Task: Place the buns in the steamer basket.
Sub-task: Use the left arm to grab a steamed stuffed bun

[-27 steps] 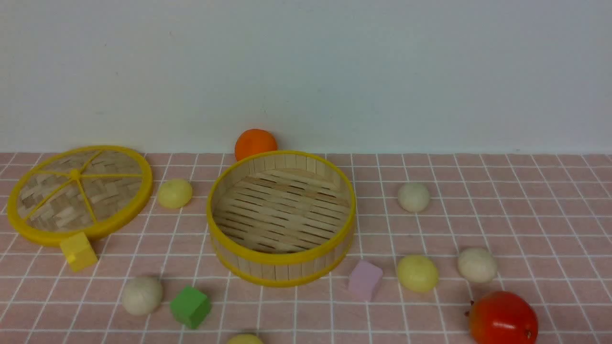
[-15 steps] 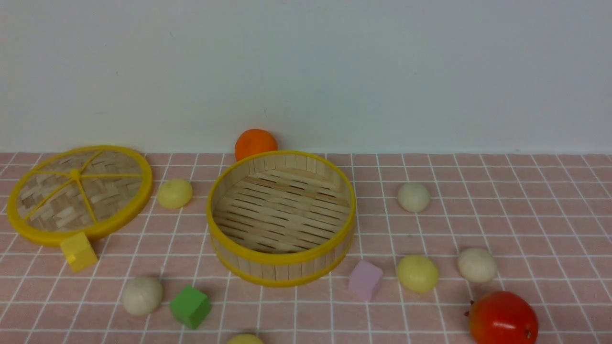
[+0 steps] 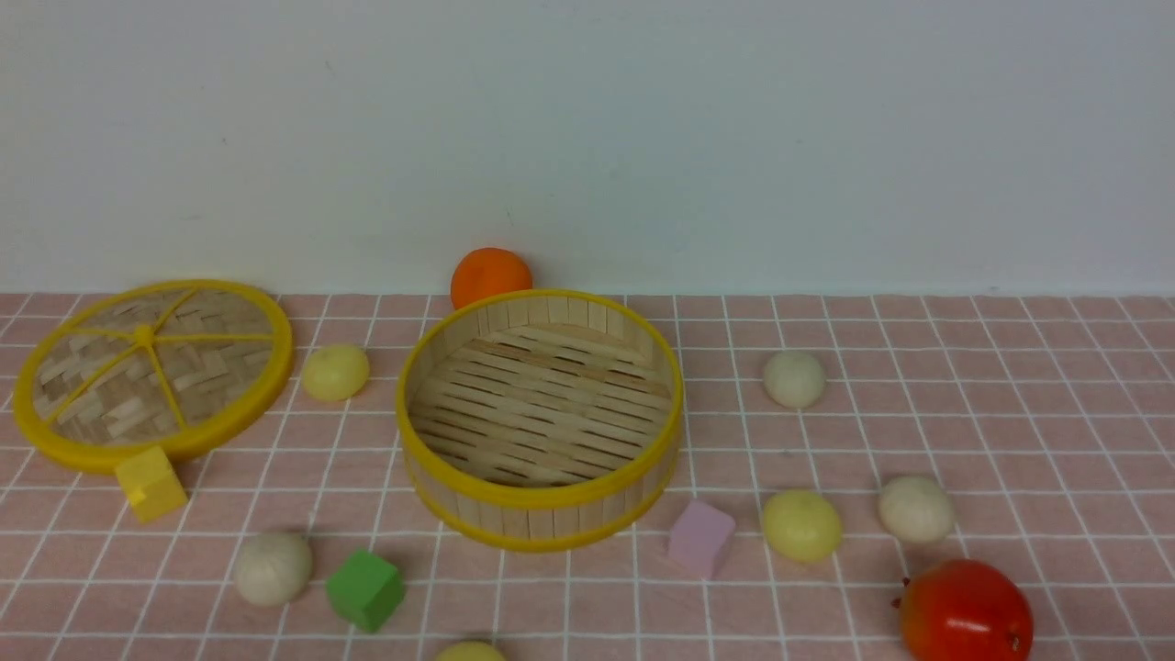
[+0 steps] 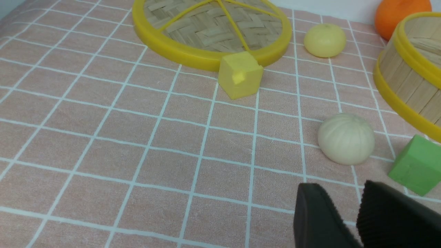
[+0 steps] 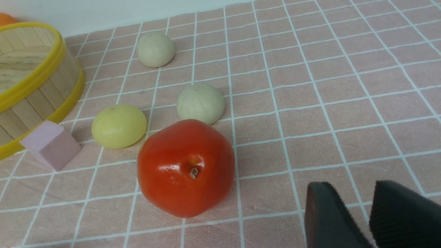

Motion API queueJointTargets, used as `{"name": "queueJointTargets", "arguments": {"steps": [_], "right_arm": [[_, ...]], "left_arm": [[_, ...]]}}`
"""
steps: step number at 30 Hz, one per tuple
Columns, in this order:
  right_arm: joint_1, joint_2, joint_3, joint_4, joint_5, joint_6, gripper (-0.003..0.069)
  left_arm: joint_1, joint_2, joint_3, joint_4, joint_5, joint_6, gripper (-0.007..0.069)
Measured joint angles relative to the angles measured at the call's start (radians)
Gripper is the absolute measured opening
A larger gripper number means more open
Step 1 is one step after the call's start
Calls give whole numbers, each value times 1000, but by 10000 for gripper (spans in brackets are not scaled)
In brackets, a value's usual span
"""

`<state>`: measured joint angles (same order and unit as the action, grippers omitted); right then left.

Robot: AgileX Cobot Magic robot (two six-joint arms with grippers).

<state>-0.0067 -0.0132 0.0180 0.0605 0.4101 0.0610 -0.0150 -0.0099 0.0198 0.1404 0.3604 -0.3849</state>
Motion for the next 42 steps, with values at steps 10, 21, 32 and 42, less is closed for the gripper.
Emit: {"name": "queueJointTargets", "arguments": {"steps": [10, 21, 32, 42], "right_arm": [[0, 0, 0, 0, 0, 0, 239], [0, 0, 0, 0, 0, 0, 239], [0, 0, 0, 0, 0, 0, 239], [0, 0, 0, 0, 0, 0, 239]], "left_arm": [[0, 0, 0, 0, 0, 0, 241], [0, 0, 8, 0, -72, 0, 241], [0, 0, 10, -166, -422, -187, 241], [0, 23, -242, -192, -347, -300, 241]]}}
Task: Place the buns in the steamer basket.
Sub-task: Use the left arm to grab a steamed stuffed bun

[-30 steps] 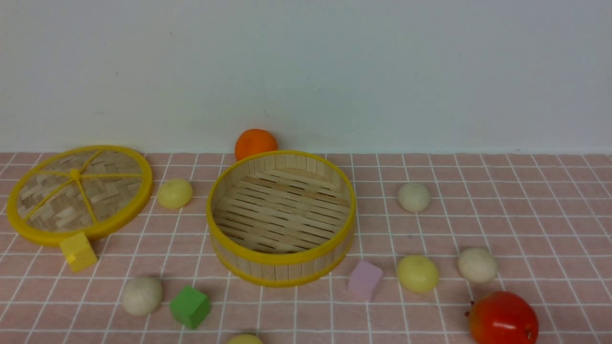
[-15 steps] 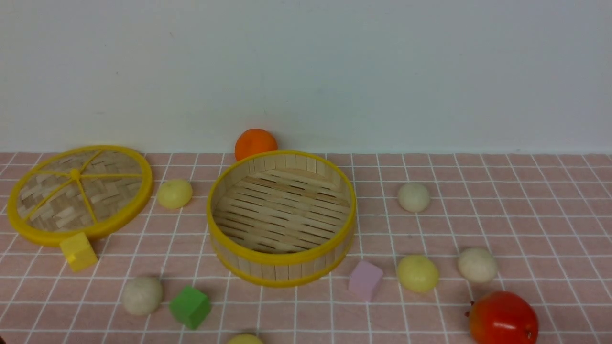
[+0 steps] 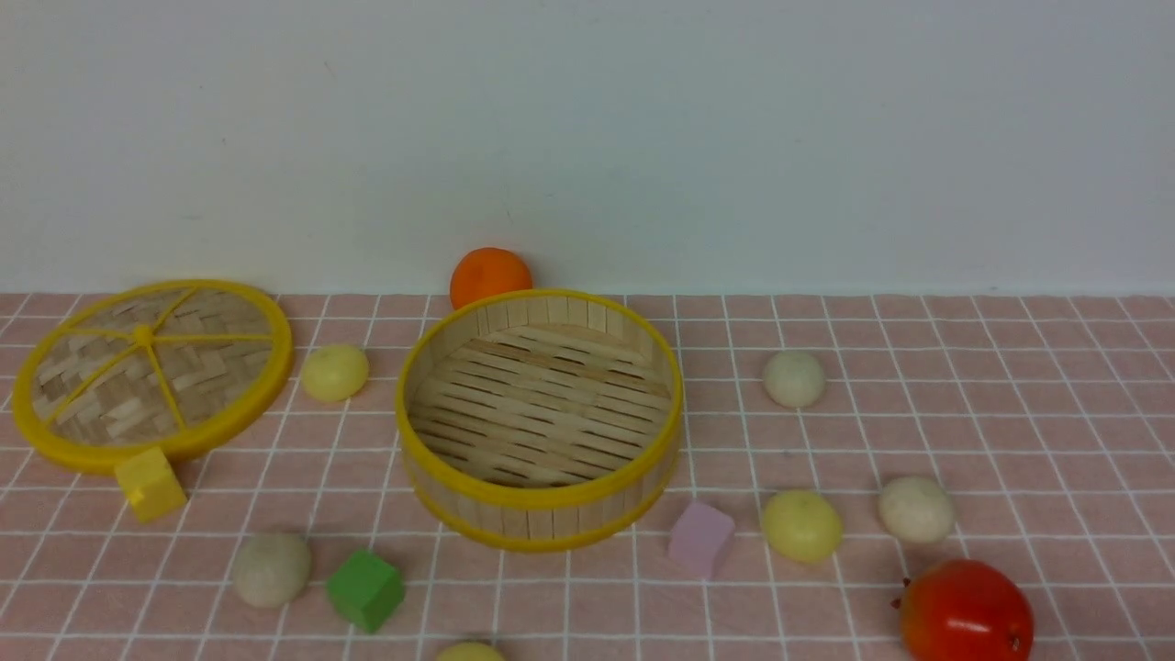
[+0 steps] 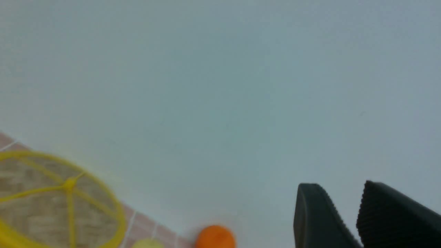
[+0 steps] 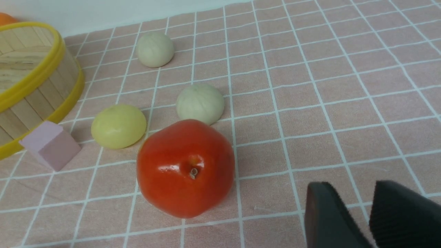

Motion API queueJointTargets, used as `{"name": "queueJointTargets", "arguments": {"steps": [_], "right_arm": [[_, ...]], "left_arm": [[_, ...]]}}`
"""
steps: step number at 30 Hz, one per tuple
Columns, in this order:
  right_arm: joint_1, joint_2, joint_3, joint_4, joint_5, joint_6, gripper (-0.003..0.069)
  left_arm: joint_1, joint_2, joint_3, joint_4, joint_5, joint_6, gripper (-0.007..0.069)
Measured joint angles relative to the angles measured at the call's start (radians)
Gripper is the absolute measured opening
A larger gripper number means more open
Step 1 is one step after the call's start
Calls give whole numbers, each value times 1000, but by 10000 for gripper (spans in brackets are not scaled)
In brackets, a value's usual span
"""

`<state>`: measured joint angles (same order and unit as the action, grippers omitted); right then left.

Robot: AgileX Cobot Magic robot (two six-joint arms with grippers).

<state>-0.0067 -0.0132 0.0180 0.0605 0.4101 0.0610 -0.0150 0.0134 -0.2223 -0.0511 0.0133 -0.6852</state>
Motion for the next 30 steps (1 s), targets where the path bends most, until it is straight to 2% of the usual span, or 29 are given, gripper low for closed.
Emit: {"name": "queueJointTargets", "arguments": {"steps": [7, 9, 19, 26, 30], "right_arm": [[0, 0, 0, 0, 0, 0, 239], [0, 0, 0, 0, 0, 0, 239], [0, 0, 0, 0, 0, 0, 239], [0, 0, 0, 0, 0, 0, 239], [0, 0, 0, 0, 0, 0, 239]], "left_arm": [[0, 220, -330, -2, 337, -29, 241], [0, 354, -416, 0, 460, -22, 241], [0, 785, -439, 36, 481, 31, 241], [0, 1071, -489, 13, 531, 61, 241], [-23, 1233, -629, -18, 636, 230, 241]]}}
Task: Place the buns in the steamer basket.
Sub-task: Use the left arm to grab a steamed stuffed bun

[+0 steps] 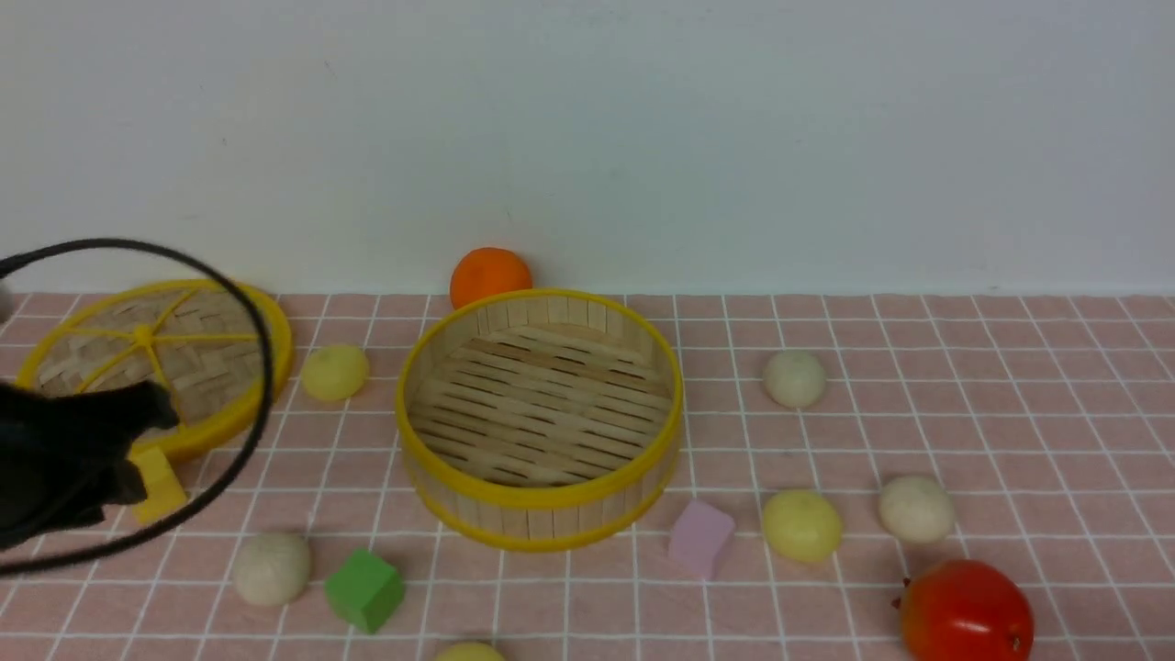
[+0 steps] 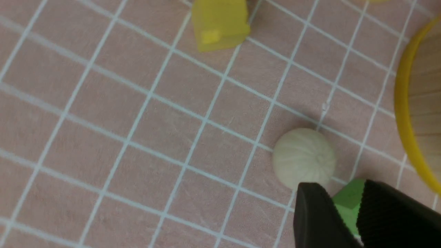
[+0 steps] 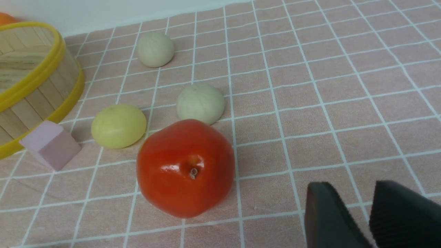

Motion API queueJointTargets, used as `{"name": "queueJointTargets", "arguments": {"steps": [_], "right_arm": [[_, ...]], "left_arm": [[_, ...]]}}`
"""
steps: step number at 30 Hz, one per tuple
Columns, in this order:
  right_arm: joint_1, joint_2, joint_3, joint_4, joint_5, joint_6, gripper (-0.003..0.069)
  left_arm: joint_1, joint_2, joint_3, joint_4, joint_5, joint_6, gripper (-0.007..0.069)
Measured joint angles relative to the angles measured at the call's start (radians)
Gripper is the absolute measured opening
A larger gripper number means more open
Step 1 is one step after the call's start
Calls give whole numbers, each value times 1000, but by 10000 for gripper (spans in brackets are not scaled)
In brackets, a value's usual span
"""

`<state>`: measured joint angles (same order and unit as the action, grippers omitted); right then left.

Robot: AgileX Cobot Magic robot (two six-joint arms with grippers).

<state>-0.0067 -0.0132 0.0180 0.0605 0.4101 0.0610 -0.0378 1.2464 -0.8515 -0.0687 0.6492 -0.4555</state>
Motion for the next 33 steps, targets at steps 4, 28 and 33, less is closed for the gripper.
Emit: {"name": "queueJointTargets", "arguments": {"steps": [4, 28, 33], "right_arm": [[0, 0, 0, 0, 0, 0, 239], [0, 0, 0, 0, 0, 0, 239], [0, 0, 0, 0, 0, 0, 239]], "left_arm": [[-66, 113, -102, 2, 76, 35, 241], [-128, 474, -229, 61, 123, -31, 241], [-128, 475, -233, 61, 93, -30, 241]]}}
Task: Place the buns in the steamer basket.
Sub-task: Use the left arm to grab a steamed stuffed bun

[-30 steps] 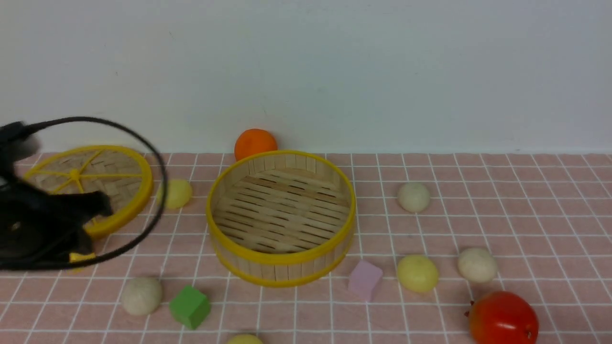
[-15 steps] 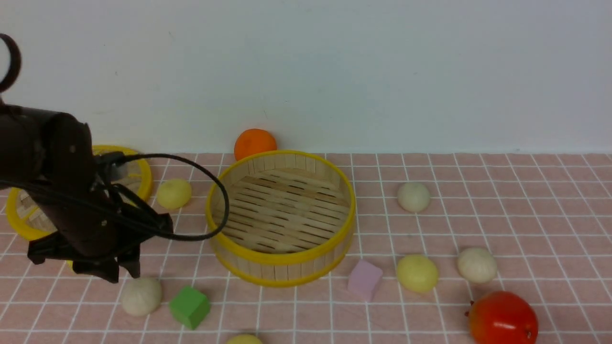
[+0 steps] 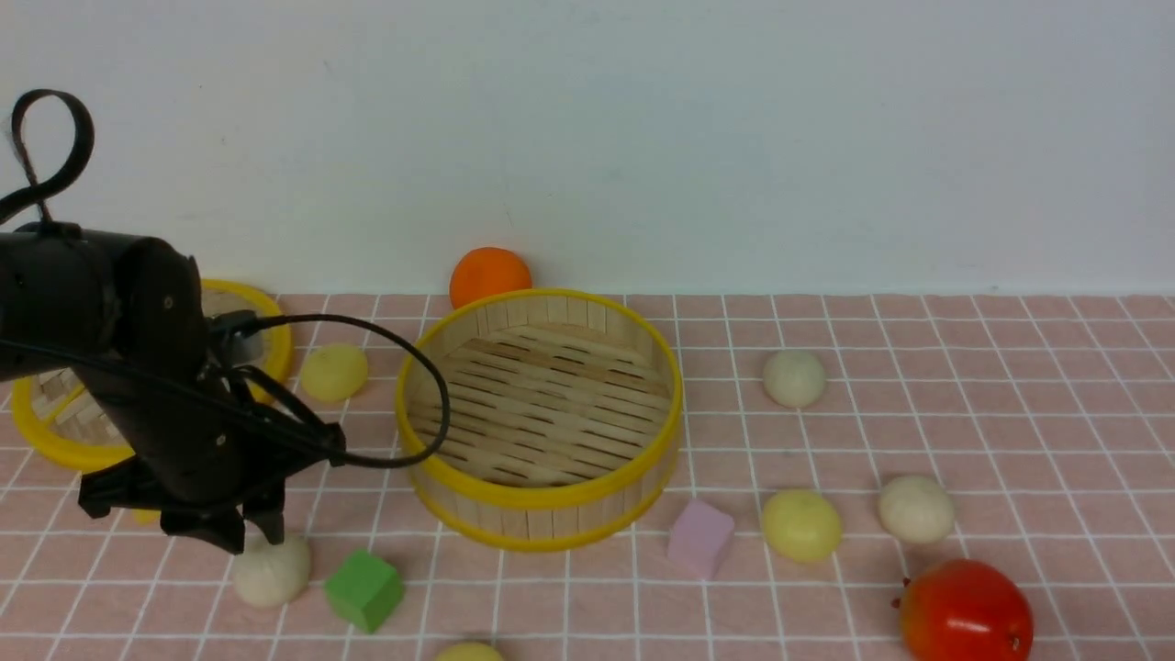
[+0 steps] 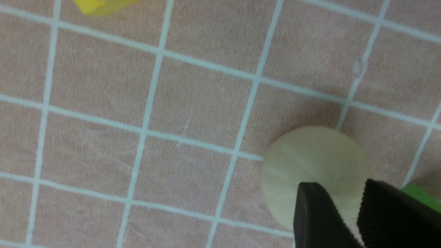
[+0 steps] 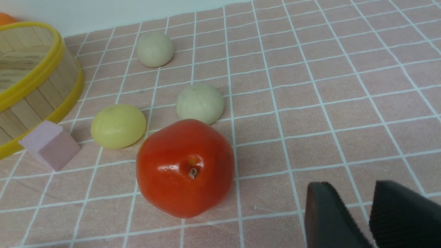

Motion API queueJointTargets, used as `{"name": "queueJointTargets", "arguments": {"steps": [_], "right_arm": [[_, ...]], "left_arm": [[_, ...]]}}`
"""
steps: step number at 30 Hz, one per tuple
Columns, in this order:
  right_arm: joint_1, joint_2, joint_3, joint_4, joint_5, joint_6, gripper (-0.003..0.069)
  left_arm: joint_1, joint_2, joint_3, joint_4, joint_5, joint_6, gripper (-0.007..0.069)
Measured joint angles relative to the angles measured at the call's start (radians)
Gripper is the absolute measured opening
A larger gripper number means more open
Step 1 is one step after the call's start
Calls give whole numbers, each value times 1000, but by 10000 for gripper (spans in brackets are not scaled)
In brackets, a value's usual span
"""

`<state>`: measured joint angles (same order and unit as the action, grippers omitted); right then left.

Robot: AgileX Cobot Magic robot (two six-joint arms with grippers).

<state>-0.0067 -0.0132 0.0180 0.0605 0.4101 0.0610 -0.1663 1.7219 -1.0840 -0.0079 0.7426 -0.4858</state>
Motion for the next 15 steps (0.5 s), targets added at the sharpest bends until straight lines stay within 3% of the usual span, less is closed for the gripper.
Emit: {"name": "queueJointTargets", "arguments": {"steps": [15], "right_arm": [[0, 0, 0, 0, 0, 0, 239]], "left_arm": [[0, 85, -10, -1, -28, 17, 217]]}}
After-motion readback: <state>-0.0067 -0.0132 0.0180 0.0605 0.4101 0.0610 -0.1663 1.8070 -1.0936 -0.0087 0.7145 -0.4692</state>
